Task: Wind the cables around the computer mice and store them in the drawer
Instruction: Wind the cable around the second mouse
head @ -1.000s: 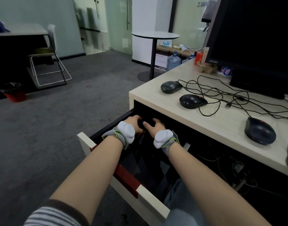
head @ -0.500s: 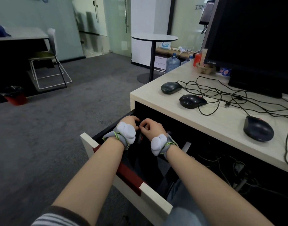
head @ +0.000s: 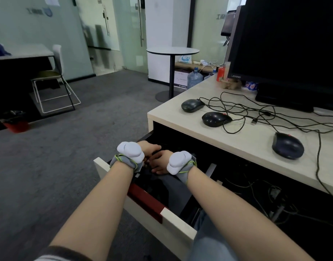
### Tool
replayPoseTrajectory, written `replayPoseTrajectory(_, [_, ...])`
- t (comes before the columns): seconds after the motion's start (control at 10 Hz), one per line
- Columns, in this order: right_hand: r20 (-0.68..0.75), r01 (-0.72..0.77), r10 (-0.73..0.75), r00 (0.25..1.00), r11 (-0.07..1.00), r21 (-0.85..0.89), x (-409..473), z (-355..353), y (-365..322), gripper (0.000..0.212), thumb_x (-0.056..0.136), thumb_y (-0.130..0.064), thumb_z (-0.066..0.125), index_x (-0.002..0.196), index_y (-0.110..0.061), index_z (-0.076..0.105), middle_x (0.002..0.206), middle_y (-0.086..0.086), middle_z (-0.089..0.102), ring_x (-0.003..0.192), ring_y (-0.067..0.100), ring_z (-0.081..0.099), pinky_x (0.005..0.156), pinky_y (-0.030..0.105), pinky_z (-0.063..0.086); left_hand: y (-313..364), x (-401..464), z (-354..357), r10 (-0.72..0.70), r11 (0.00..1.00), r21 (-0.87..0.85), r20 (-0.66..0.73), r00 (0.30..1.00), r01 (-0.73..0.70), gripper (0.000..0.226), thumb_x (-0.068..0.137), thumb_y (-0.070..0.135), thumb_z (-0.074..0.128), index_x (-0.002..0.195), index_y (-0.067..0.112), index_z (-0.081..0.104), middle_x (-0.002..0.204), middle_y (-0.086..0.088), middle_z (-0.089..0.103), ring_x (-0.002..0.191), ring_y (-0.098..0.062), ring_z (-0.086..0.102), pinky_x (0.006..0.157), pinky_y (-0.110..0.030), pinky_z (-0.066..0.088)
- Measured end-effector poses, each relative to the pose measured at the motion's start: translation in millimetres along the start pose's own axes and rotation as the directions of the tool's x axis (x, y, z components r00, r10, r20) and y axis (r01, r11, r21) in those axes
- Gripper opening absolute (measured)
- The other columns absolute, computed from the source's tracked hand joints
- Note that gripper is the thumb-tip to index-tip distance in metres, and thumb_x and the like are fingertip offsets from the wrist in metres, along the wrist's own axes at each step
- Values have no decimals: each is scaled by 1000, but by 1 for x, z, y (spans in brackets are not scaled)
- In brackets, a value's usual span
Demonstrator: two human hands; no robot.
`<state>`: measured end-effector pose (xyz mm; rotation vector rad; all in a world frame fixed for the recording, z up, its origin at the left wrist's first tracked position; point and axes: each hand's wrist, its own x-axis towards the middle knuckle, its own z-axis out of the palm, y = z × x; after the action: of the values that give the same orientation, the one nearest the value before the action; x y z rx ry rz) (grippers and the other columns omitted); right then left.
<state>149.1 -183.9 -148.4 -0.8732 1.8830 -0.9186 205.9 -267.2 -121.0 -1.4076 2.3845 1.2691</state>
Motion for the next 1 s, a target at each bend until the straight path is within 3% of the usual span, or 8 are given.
replayPoseTrajectory(0.2, [-7,-84,86,996,988,131,-20,-11,-7,26,95,-9,42,118,-2,54,68,5,52,56,14,53,57,22,43,5,-21,-1,3,1000,-13,41,999,-2,42,96,38,44,120,6,53,110,-10,57,60,-14,42,51,-26,37])
replayPoseTrajectory(0.3, [-20,-80,85,996,980,183,-40,-34,-13,29,96,-15,44,122,-5,53,71,3,53,56,11,55,57,20,45,18,-28,-2,16,999,36,4,1000,-16,25,95,32,48,85,10,54,85,-5,51,61,-16,43,47,-21,39])
replayPoseTrajectory(0.4, [-43,-78,87,995,979,187,-57,-60,-20,27,97,-20,42,120,-10,53,72,1,54,58,8,55,54,17,46,35,-31,-7,53,994,94,-30,998,-50,22,94,31,51,96,9,55,91,-8,52,73,-19,50,59,-24,40])
replayPoseTrajectory(0.6, [-362,95,-22,932,978,187,-97,-146,-35,12,96,-12,39,95,-9,51,70,7,51,47,11,53,48,18,42,134,-59,10,397,910,-145,29,917,-389,12,94,22,47,92,13,55,86,-2,59,67,-12,55,59,-22,42])
replayPoseTrajectory(0.7, [-620,144,-94,779,989,32,-120,-201,-26,29,92,-4,39,112,2,60,81,11,55,67,24,51,62,29,42,186,-74,44,558,828,-95,37,829,-553,14,93,21,50,90,11,60,88,-9,61,72,-22,54,65,-29,48])
replayPoseTrajectory(0.8, [-733,27,-85,675,996,-90,-148,-241,-2,28,89,-5,41,101,-3,65,78,9,55,72,24,50,59,27,40,221,-79,83,603,798,-38,73,795,-602,13,91,21,52,91,13,61,89,-10,59,79,-24,54,78,-35,52])
replayPoseTrajectory(0.9, [-742,-247,21,670,949,-196,-176,-263,31,29,90,-14,44,61,-10,46,70,7,46,66,22,40,53,25,30,239,-80,122,613,779,62,129,779,-624,20,92,21,52,103,11,65,99,-14,62,85,-23,54,89,-35,51])
replayPoseTrajectory(1.0, [-723,-374,110,682,902,-215,-185,-277,66,27,91,-28,48,67,-16,43,92,9,46,84,22,41,71,24,32,243,-78,152,594,759,211,165,788,-616,32,93,30,50,107,5,64,110,-19,64,94,-26,59,85,-31,47])
